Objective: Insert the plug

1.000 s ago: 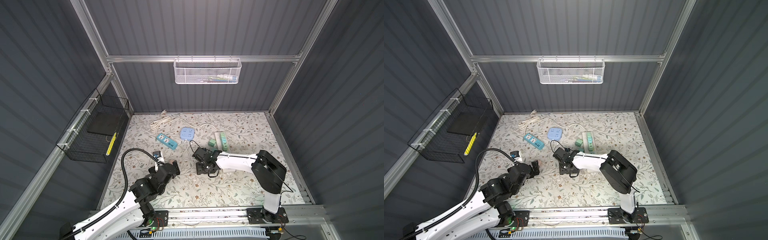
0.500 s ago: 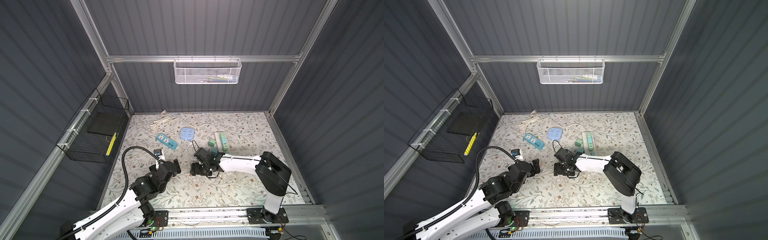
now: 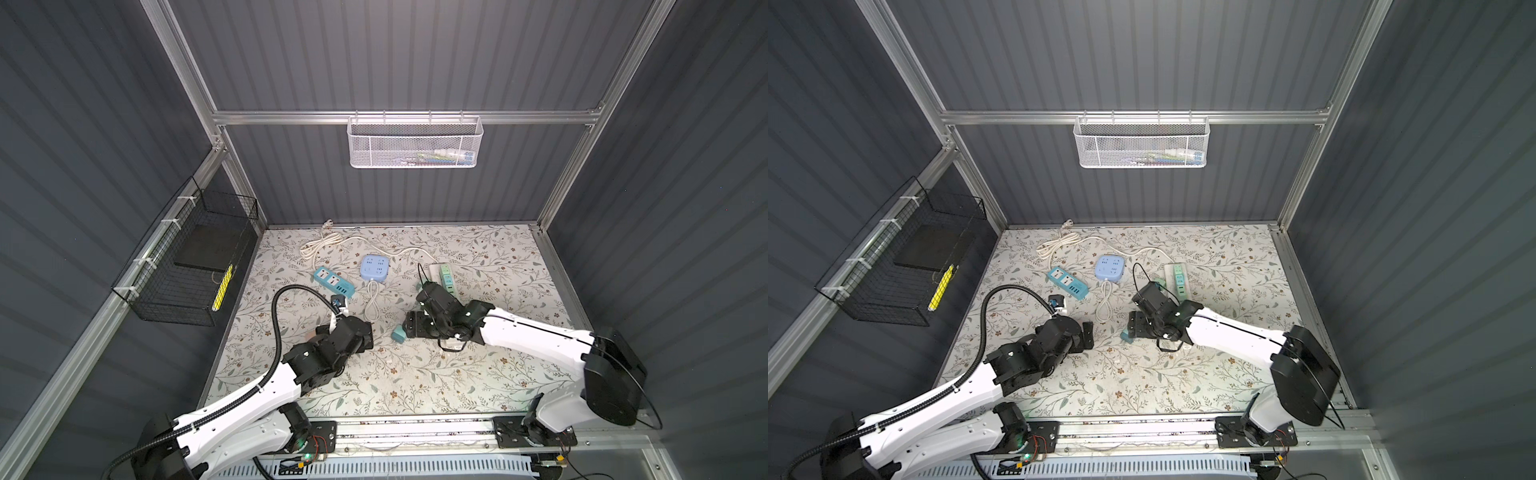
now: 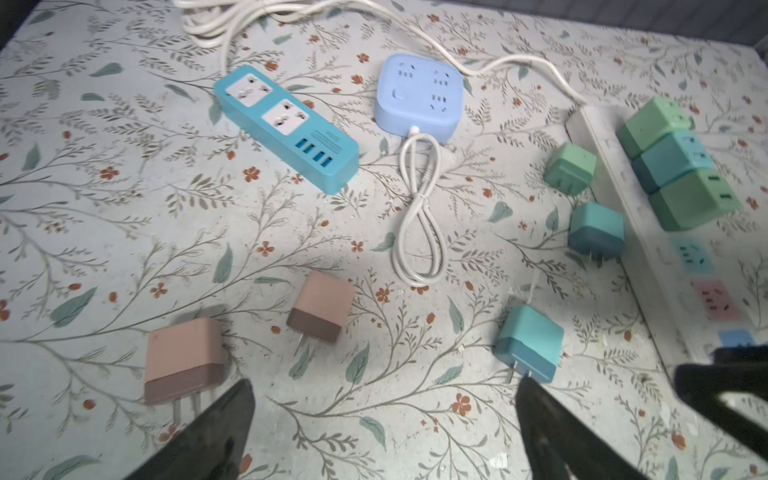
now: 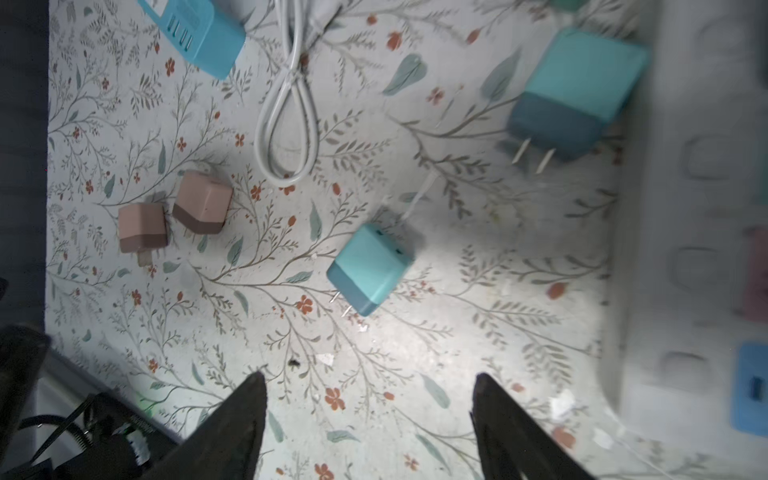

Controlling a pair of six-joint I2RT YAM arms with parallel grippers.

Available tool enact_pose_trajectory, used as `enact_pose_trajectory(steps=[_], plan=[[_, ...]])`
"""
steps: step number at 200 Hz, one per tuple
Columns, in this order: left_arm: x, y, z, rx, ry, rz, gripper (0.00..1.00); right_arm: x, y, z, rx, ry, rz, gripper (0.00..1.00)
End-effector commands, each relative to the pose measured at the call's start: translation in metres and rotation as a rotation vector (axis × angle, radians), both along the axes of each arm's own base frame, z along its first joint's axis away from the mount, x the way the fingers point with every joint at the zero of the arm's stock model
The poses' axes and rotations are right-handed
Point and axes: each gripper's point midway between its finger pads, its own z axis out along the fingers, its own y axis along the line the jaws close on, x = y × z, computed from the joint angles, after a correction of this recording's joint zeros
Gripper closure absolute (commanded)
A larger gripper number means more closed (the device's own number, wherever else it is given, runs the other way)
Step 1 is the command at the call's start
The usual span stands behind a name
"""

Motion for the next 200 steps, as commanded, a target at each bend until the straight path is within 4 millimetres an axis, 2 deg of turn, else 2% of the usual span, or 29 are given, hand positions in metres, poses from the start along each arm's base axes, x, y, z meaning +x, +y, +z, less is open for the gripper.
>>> enact_pose_trajectory(steps=[1, 22, 51, 62, 81, 102, 128, 157, 200], plan=[[0.006, -0.039, 0.003, 0.029, 0.031, -0.191, 0.00, -0.001, -0.037, 0.004, -0.117, -0.083, -0.002, 0.23], [0.007, -0.058, -0.014, 0.136, 0.145, -0.286, 0.01, 0.001, -0.067, 0.010, -0.161, -0.095, -0.060, 0.22], [0.005, -0.079, -0.042, 0.257, 0.296, -0.407, 0.08, 0.002, -0.107, 0.017, -0.155, -0.122, -0.135, 0.21], [0.005, -0.086, -0.050, 0.293, 0.340, -0.449, 0.14, 0.003, -0.118, 0.024, -0.135, -0.146, -0.157, 0.20], [0.005, -0.097, -0.060, 0.320, 0.393, -0.506, 0.17, 0.002, -0.135, 0.036, -0.098, -0.194, -0.184, 0.21], [0.005, -0.113, -0.070, 0.327, 0.449, -0.572, 0.25, 0.004, -0.146, 0.040, -0.077, -0.213, -0.200, 0.23], [0.007, -0.127, -0.084, 0.340, 0.502, -0.606, 0.33, 0.006, -0.148, 0.039, -0.078, -0.217, -0.193, 0.25], [0.014, -0.127, -0.095, 0.378, 0.517, -0.577, 0.35, 0.009, -0.147, 0.039, -0.077, -0.222, -0.185, 0.25], [0.017, -0.127, -0.112, 0.413, 0.559, -0.558, 0.44, 0.011, -0.148, 0.035, -0.085, -0.227, -0.180, 0.26]])
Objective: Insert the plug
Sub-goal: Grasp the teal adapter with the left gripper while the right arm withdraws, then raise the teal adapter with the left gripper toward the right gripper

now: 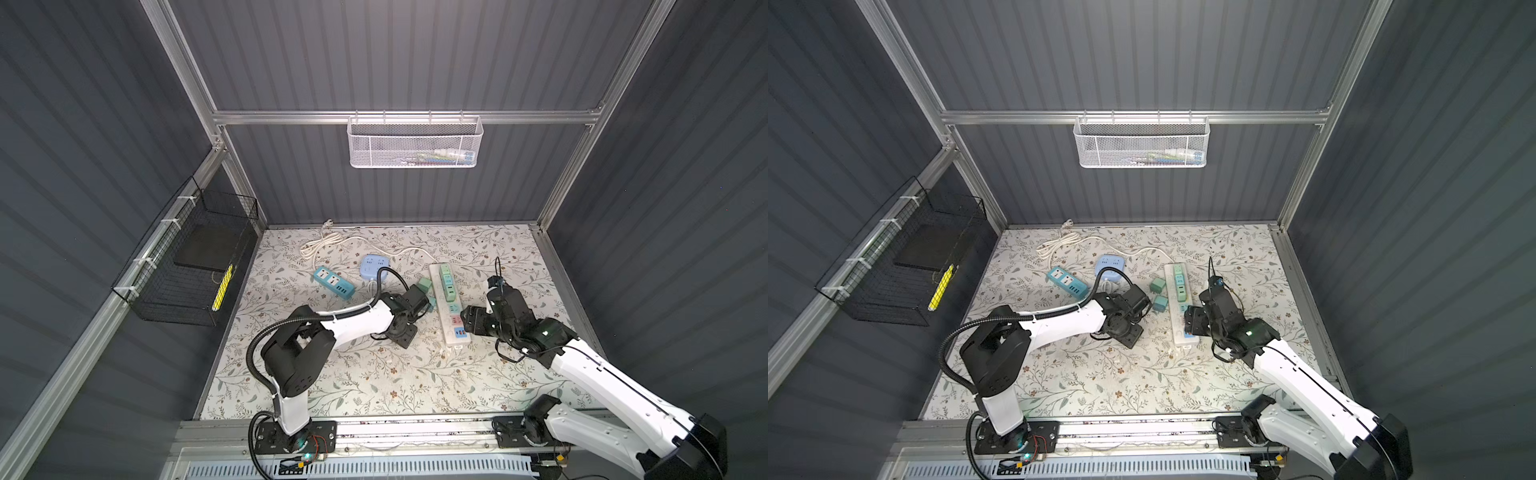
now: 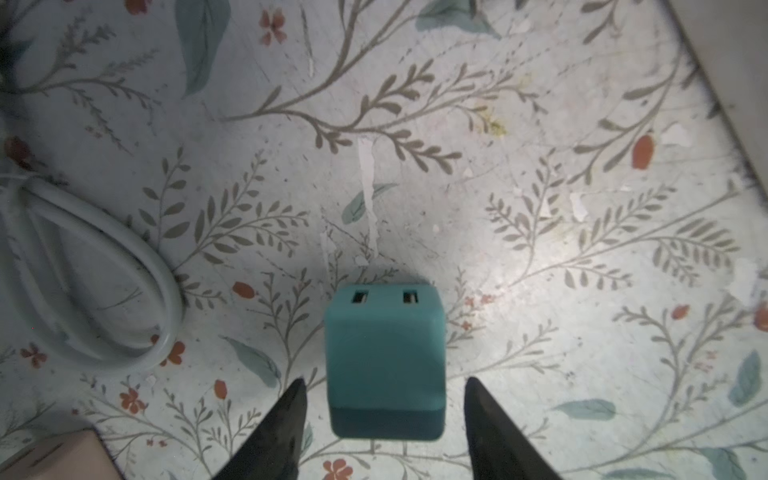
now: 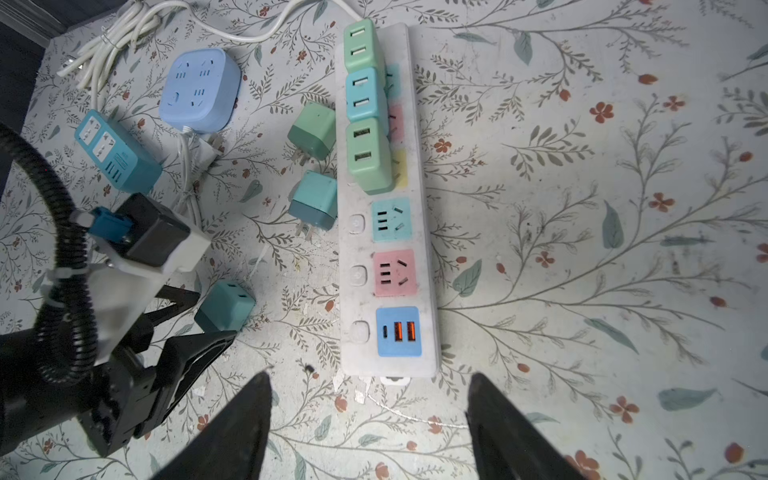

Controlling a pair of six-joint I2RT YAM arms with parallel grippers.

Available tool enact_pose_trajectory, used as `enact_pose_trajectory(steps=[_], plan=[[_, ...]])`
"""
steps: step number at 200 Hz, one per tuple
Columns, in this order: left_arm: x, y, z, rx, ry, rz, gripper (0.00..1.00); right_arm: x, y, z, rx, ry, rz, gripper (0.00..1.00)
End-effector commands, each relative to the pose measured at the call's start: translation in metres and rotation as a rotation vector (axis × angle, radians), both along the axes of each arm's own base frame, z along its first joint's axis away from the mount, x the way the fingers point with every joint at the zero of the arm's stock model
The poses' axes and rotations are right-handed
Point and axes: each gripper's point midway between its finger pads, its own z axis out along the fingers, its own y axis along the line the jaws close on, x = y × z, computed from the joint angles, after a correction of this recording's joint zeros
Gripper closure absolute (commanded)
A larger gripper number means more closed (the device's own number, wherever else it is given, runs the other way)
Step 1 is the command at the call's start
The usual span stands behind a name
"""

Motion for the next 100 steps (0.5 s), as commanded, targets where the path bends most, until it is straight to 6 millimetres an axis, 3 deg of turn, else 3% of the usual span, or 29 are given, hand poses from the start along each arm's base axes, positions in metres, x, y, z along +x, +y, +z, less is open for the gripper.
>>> enact_pose_trajectory(steps=[1, 37, 76, 100], plan=[[-0.001, 0.001, -0.005, 0.030, 0.028, -0.006, 0.44, 0.000, -0.001, -0.008, -0.018, 0.004, 0.011, 0.26], [-0.001, 0.004, -0.017, 0.058, 0.037, 0.003, 0.48, -0.003, -0.003, -0.016, -0.014, 0.015, 0.011, 0.27], [0.000, 0.003, -0.022, 0.046, 0.026, 0.005, 0.63, -0.006, -0.005, -0.019, -0.019, 0.020, 0.009, 0.27], [0.003, -0.002, -0.009, -0.002, -0.011, -0.014, 0.75, -0.006, -0.007, -0.016, -0.024, 0.014, 0.007, 0.27]])
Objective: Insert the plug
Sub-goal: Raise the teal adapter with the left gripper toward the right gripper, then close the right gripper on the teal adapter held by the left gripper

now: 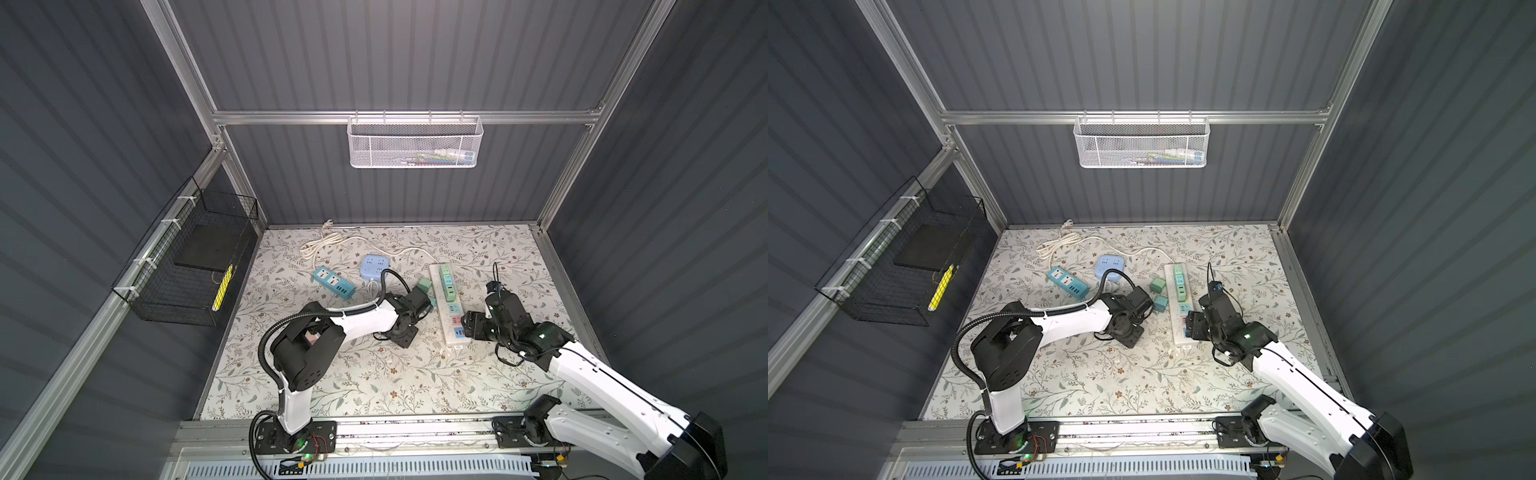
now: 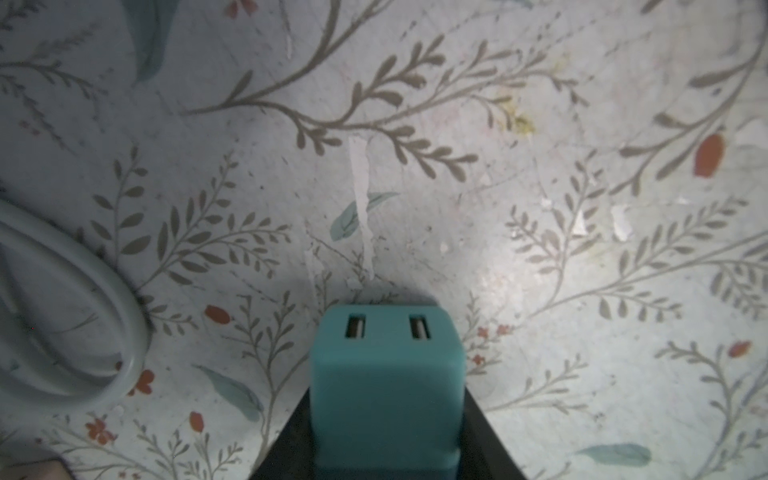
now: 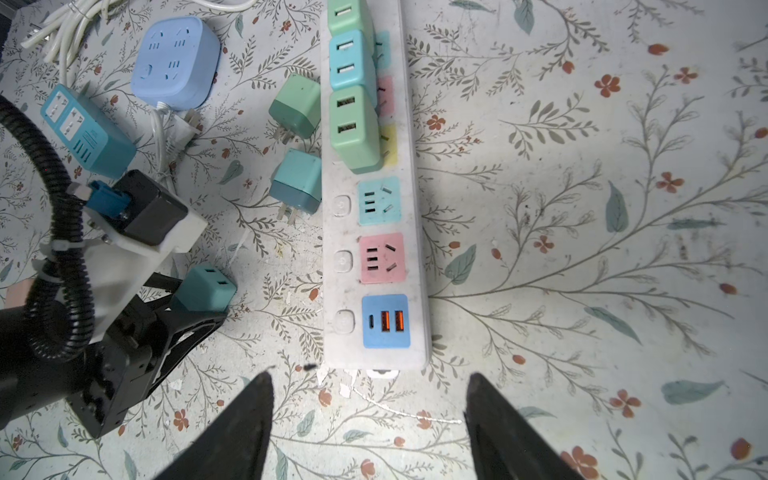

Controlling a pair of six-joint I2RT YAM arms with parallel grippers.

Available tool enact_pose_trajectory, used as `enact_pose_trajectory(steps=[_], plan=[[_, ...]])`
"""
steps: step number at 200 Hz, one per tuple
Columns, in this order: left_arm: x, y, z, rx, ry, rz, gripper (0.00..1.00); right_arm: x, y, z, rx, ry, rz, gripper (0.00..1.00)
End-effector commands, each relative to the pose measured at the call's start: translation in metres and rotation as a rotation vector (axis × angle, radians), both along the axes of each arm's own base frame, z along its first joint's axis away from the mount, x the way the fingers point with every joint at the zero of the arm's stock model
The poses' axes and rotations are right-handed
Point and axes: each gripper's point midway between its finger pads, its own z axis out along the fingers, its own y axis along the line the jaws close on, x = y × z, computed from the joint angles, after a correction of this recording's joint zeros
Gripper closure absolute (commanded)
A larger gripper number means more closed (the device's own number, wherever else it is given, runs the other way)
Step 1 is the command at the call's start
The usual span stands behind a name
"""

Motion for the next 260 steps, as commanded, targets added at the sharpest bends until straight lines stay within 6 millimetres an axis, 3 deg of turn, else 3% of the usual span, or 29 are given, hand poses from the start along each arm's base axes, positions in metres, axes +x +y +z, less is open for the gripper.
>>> enact_pose_trajectory(steps=[1, 35, 64, 90, 105, 121, 187, 260], plan=[[0.000, 0.000, 0.005, -0.025, -0.025, -0.018, 0.75, 0.000, -0.003, 0.004, -0.005, -0.015, 0.003, 0.27], [0.001, -0.030, 0.062, -0.321, -0.205, -0.097, 0.84, -0.001, 0.000, 0.008, 0.009, -0.026, 0.029, 0.29], [-0.010, -0.054, 0.116, -0.595, -0.437, -0.226, 0.88, -0.003, 0.021, 0.023, 0.101, -0.060, 0.127, 0.35], [-0.021, -0.067, 0.143, -0.753, -0.556, -0.335, 0.92, -0.008, 0.045, 0.040, 0.190, -0.078, 0.249, 0.50], [-0.027, -0.075, 0.148, -0.785, -0.564, -0.393, 0.92, -0.012, 0.058, 0.046, 0.236, -0.063, 0.314, 0.61], [-0.029, -0.082, 0.153, -0.805, -0.563, -0.424, 0.92, -0.012, 0.074, 0.057, 0.288, -0.067, 0.380, 0.65], [-0.033, -0.088, 0.153, -0.806, -0.551, -0.458, 0.93, -0.013, 0.100, 0.063, 0.390, -0.033, 0.476, 0.51], [-0.032, -0.089, 0.156, -0.798, -0.551, -0.462, 0.92, -0.008, 0.114, 0.040, 0.419, 0.057, 0.485, 0.60]])
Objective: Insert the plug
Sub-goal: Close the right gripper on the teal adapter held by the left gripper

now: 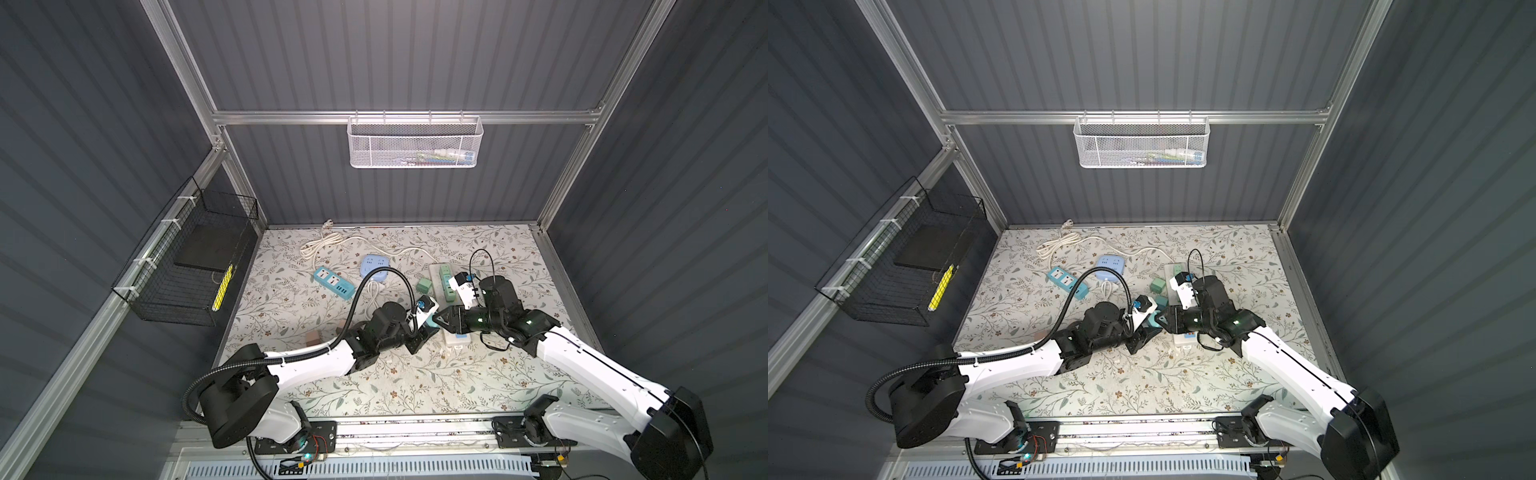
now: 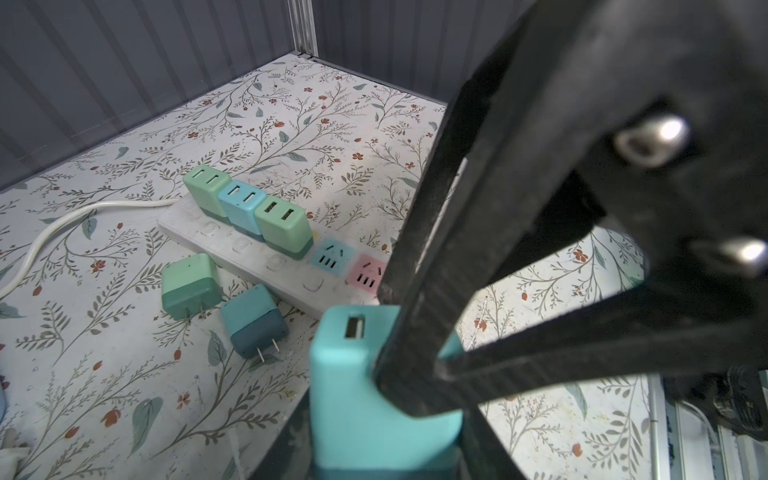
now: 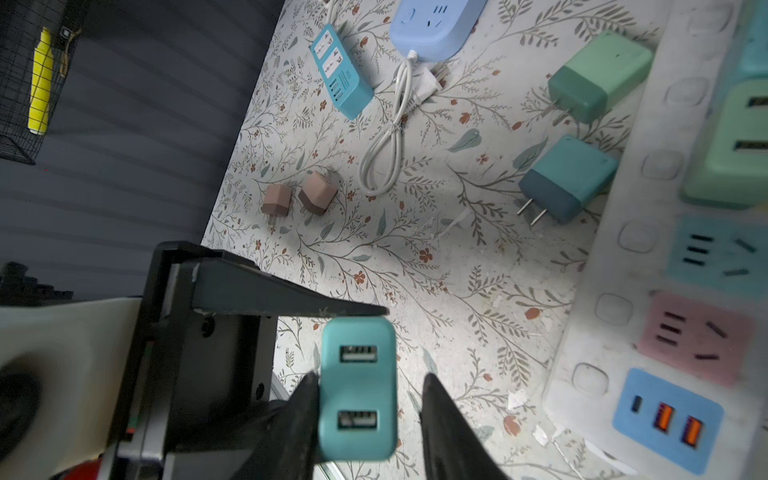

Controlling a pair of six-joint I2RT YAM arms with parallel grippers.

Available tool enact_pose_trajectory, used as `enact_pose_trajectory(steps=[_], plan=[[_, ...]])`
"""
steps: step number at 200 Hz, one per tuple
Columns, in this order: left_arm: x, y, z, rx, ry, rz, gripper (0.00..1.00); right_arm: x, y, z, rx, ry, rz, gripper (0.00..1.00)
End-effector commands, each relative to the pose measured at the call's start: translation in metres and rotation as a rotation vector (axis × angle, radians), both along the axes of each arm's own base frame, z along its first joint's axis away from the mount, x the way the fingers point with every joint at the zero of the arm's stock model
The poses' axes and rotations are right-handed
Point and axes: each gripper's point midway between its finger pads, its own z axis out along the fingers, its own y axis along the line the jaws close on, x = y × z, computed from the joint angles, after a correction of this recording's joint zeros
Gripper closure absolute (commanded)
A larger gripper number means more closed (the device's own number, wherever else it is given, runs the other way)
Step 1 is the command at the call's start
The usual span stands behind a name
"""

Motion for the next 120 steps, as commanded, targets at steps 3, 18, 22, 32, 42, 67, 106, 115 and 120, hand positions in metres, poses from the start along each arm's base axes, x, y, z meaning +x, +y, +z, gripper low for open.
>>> enact_pose_trajectory(steps=[3, 18, 22, 32, 42, 67, 106, 115, 120], plan=[[0.000, -0.010, 0.016, -0.025, -0.035, -0.031, 0.92, 0.002, 0.009, 0.004, 0.035, 0.006, 0.024, 0.61], [0.001, -0.011, 0.016, -0.021, -0.034, -0.029, 0.91, 0.002, 0.009, 0.003, 0.036, 0.009, 0.024, 0.64], [0.000, -0.011, 0.016, -0.020, -0.031, -0.031, 0.91, 0.002, 0.010, 0.002, 0.037, 0.010, 0.027, 0.64], [0.001, -0.011, 0.015, -0.015, -0.028, -0.031, 0.90, 0.001, 0.011, 0.001, 0.040, 0.017, 0.033, 0.65], [0.001, -0.012, 0.015, -0.013, -0.026, -0.030, 0.89, 0.001, 0.012, 0.000, 0.040, 0.021, 0.037, 0.68], [0.004, -0.011, 0.015, -0.004, -0.025, -0.017, 0.86, 0.001, 0.012, 0.000, 0.040, 0.021, 0.037, 0.74], [0.014, 0.002, 0.015, 0.023, -0.009, 0.086, 0.43, 0.008, 0.000, 0.004, -0.005, -0.035, -0.022, 0.77], [0.016, 0.009, 0.019, 0.008, -0.005, 0.127, 0.37, 0.012, -0.006, 0.001, -0.042, -0.057, -0.048, 0.78], [0.018, 0.014, 0.022, -0.003, -0.005, 0.157, 0.35, 0.013, -0.010, 0.003, -0.056, -0.075, -0.059, 0.79]])
